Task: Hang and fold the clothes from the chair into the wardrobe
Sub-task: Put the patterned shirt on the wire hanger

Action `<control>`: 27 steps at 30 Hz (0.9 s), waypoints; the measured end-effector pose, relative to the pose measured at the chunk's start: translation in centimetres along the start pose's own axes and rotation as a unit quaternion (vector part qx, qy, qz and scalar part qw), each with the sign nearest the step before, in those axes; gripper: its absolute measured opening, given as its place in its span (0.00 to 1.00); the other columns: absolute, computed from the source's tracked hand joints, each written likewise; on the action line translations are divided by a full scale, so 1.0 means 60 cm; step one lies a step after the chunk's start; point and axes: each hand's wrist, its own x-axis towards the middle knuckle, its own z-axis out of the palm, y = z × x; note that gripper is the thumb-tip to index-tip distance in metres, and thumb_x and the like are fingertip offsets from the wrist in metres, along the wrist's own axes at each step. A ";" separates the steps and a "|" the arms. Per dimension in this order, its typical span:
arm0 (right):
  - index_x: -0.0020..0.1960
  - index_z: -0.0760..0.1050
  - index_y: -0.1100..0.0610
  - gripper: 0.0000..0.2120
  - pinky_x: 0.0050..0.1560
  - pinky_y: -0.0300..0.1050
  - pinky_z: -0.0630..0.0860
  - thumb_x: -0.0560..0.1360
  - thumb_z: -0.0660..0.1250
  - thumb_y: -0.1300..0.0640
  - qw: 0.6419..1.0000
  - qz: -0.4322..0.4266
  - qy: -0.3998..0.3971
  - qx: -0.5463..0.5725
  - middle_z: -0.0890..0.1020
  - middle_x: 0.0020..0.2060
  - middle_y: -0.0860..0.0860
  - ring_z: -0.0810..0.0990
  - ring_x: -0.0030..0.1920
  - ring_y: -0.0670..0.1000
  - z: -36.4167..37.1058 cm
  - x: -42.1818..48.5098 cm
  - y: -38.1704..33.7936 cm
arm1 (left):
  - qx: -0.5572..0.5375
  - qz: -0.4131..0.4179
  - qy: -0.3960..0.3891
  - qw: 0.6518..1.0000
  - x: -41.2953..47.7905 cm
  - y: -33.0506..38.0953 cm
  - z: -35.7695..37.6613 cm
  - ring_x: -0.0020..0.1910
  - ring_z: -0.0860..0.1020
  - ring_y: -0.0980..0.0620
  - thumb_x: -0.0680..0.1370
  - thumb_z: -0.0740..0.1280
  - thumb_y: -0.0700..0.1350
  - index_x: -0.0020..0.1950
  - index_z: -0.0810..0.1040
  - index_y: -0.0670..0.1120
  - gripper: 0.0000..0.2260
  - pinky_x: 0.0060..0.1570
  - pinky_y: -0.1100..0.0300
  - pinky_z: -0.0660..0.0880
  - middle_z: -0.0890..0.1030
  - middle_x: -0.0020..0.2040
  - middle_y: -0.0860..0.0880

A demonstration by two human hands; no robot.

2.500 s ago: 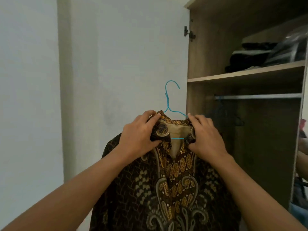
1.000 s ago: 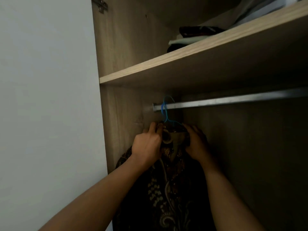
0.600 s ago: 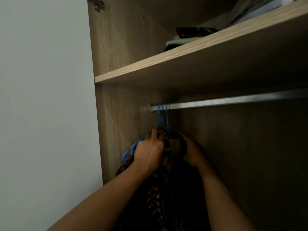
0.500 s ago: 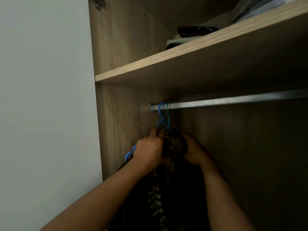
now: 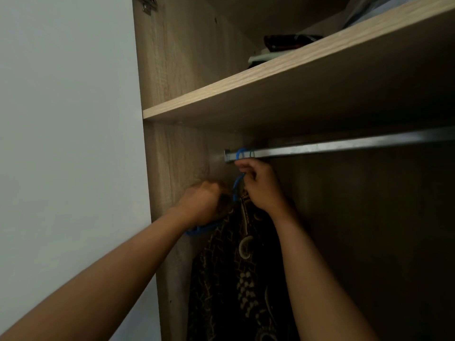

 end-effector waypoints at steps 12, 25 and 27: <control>0.66 0.76 0.51 0.16 0.59 0.47 0.76 0.81 0.58 0.58 0.985 0.055 -0.043 -0.159 0.80 0.61 0.54 0.79 0.59 0.55 -0.004 -0.001 0.034 | 0.235 0.033 0.028 0.971 -0.026 0.014 0.044 0.65 0.71 0.43 0.70 0.74 0.58 0.78 0.56 0.51 0.43 0.59 0.48 0.71 0.65 0.72 0.46; 0.77 0.64 0.50 0.36 0.61 0.53 0.78 0.72 0.75 0.59 0.993 0.048 -0.035 -0.101 0.75 0.67 0.54 0.80 0.56 0.56 -0.001 -0.008 0.035 | 0.137 0.007 0.047 0.989 -0.039 0.005 -0.014 0.48 0.81 0.45 0.78 0.67 0.47 0.79 0.55 0.49 0.33 0.42 0.50 0.80 0.62 0.73 0.47; 0.78 0.62 0.52 0.45 0.63 0.53 0.77 0.66 0.80 0.60 0.995 0.034 -0.033 -0.084 0.71 0.70 0.54 0.78 0.60 0.54 0.001 -0.010 0.029 | 0.130 0.005 0.046 0.990 -0.045 0.000 -0.040 0.45 0.79 0.49 0.77 0.69 0.46 0.79 0.55 0.50 0.34 0.41 0.55 0.79 0.63 0.72 0.47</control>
